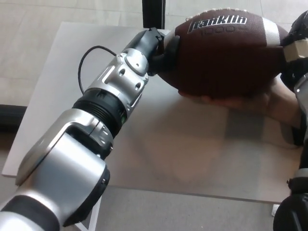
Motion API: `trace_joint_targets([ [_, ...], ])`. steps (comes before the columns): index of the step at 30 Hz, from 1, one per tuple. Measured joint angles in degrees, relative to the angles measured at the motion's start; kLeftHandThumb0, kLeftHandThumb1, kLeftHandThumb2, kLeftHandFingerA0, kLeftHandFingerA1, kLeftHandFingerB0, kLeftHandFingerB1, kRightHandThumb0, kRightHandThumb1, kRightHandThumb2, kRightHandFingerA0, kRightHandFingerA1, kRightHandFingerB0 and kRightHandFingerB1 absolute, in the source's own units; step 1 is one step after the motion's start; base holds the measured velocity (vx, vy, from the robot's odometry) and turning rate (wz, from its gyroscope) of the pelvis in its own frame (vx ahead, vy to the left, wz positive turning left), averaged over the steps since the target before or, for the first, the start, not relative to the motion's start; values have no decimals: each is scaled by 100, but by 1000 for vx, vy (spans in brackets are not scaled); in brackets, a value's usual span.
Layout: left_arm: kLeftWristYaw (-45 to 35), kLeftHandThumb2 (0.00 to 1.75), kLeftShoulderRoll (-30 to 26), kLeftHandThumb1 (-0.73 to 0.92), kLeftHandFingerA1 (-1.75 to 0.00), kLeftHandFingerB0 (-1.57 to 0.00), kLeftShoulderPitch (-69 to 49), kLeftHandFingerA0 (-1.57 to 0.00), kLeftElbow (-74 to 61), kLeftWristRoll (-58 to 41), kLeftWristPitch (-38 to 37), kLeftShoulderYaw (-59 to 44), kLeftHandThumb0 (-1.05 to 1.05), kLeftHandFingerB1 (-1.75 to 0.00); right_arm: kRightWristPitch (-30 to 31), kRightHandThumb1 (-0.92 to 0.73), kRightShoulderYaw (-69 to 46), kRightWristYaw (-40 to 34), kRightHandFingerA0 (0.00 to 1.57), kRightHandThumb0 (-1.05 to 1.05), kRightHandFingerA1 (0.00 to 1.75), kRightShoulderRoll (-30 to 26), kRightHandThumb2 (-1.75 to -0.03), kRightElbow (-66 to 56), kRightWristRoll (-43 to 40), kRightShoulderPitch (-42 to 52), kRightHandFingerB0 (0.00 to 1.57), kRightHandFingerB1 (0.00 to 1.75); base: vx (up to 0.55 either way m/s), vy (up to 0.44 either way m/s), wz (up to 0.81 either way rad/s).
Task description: The robot uses both its hands to grab the left and right ends of a football kept in the middle of the desk infront of it, lifts it up and places it in the palm of a person
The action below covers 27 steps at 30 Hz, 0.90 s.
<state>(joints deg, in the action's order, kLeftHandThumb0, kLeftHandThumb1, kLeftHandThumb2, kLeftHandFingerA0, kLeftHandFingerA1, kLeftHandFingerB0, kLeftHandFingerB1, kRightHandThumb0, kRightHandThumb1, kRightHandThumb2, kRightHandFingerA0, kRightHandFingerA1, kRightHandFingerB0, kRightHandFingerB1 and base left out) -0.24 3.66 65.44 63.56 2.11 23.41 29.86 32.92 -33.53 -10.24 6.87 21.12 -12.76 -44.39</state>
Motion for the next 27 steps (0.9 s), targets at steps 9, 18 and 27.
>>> trace_joint_targets([
  [9, -297, 88, -317, 54, -37, 0, 167, -2, -204, 329, 158, 349, -89, 0, -123, -72, 1256, 73, 3, -105, 43, -554, -122, -36, 405, 215, 0, 1, 0, 0, 0],
  [18, -826, 97, -1190, 59, -52, -4, 35, 0, -1770, 154, 253, -822, -92, -5, 27, -71, 2245, 439, 13, -104, 54, -1284, -113, -535, 618, 242, 0, 0, 0, 0, 0],
  [27, -1027, 113, -1670, 73, -44, 0, -960, -1, -3496, -394, 361, -2536, -85, -17, 130, -92, 2284, 715, 40, -105, 119, -1928, -74, -1061, 596, 243, 0, 6, 0, 0, 0],
])
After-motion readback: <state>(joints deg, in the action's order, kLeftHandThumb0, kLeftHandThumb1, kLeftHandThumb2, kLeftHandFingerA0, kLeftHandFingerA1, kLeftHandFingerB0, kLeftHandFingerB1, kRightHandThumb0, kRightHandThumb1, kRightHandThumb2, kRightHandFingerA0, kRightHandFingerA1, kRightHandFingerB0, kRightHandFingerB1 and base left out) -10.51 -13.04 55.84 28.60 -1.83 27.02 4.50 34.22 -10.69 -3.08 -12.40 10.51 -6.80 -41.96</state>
